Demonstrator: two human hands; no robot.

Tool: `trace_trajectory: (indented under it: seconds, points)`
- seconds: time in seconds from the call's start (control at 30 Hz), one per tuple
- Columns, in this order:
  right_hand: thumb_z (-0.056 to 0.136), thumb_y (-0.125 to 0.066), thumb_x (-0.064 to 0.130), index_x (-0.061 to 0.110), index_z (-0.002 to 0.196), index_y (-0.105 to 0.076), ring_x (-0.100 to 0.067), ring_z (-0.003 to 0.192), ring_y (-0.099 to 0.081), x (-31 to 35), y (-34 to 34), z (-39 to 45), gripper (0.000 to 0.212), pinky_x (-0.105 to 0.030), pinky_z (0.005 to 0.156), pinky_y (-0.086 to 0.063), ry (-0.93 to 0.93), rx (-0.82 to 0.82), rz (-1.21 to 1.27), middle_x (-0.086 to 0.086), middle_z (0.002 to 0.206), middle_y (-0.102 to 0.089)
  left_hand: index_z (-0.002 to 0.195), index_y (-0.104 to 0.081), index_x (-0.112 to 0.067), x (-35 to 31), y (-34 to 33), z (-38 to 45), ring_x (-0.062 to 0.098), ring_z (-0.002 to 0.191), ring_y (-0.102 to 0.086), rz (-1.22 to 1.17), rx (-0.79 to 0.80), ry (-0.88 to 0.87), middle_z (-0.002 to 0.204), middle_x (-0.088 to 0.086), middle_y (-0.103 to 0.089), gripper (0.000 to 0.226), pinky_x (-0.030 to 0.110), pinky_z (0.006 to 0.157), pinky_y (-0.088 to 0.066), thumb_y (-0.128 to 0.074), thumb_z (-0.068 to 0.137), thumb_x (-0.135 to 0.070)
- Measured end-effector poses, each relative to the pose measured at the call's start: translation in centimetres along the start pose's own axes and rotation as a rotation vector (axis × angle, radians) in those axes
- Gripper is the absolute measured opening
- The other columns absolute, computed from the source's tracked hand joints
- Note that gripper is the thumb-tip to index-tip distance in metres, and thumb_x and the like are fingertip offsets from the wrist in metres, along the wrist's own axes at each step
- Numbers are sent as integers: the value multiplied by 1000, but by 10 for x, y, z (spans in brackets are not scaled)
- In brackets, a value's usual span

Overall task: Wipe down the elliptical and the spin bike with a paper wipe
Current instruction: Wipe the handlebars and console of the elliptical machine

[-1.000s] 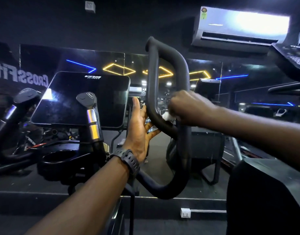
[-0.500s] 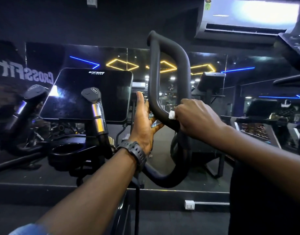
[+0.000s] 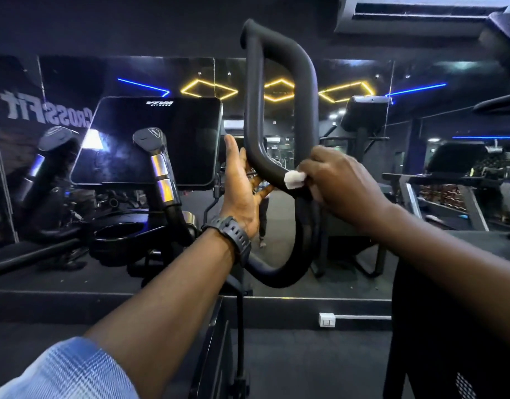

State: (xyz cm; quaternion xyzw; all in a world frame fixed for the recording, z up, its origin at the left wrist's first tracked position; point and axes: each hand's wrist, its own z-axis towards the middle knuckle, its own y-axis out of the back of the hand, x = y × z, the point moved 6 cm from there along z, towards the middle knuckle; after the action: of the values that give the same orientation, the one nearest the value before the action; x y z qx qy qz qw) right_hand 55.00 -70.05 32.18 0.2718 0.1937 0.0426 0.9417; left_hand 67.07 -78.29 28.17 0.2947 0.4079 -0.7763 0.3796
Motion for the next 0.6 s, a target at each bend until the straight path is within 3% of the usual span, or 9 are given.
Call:
trace_trajectory:
  seconds: [0.1,0.23,0.3,0.37,0.47,0.53,0.6]
  points:
    - [84,-63,7,6,89,-67,-30,69,-55,10,-11,-30,6,-37,54,-50,39,3,86,-9,81,-51,132,-58,-23,13,1,-5,24,116,-63,-51,-5,32,129,6,-64,78,38,94,-51,-21,91,-77]
    - [84,-64,10,11,93,-68,-27,73,-55,20,-17,-55,10,-40,52,-52,130,104,109,-8,85,-51,136,-55,-15,43,-6,-22,23,112,-65,-12,34,134,127,10,-66,90,38,98,-50,-20,87,-82]
    - [85,-63,7,8,94,-69,-30,72,-57,-2,-7,-29,11,-38,56,-52,29,-38,113,-10,84,-52,129,-61,-11,54,-13,-32,21,113,-66,-1,55,173,121,10,-70,90,36,101,-49,-19,88,-80]
    - [87,-60,8,6,93,-69,-29,73,-57,-11,-7,-24,11,-37,60,-52,-27,-106,146,-10,86,-54,118,-67,-12,65,-17,-40,20,110,-67,-9,82,199,113,7,-73,87,34,97,-51,-17,90,-78]
    - [87,-64,11,11,91,-68,-24,75,-53,23,-22,-64,6,-40,55,-51,86,12,160,-7,87,-52,114,-69,-8,77,-16,-47,23,102,-69,-64,141,254,109,14,-73,91,32,88,-56,-14,91,-76]
    - [87,-64,12,12,93,-68,-24,75,-52,32,-25,-78,7,-39,50,-49,166,95,143,-7,86,-50,118,-67,-6,81,-12,-52,24,104,-69,-86,145,286,114,17,-71,93,34,94,-53,-14,90,-77]
    - [89,-53,18,9,92,-68,-28,73,-54,12,-16,-52,18,-40,52,-50,68,14,154,-9,85,-53,116,-67,-7,85,-8,-55,25,109,-67,-29,117,289,115,15,-72,92,36,101,-50,-14,90,-78]
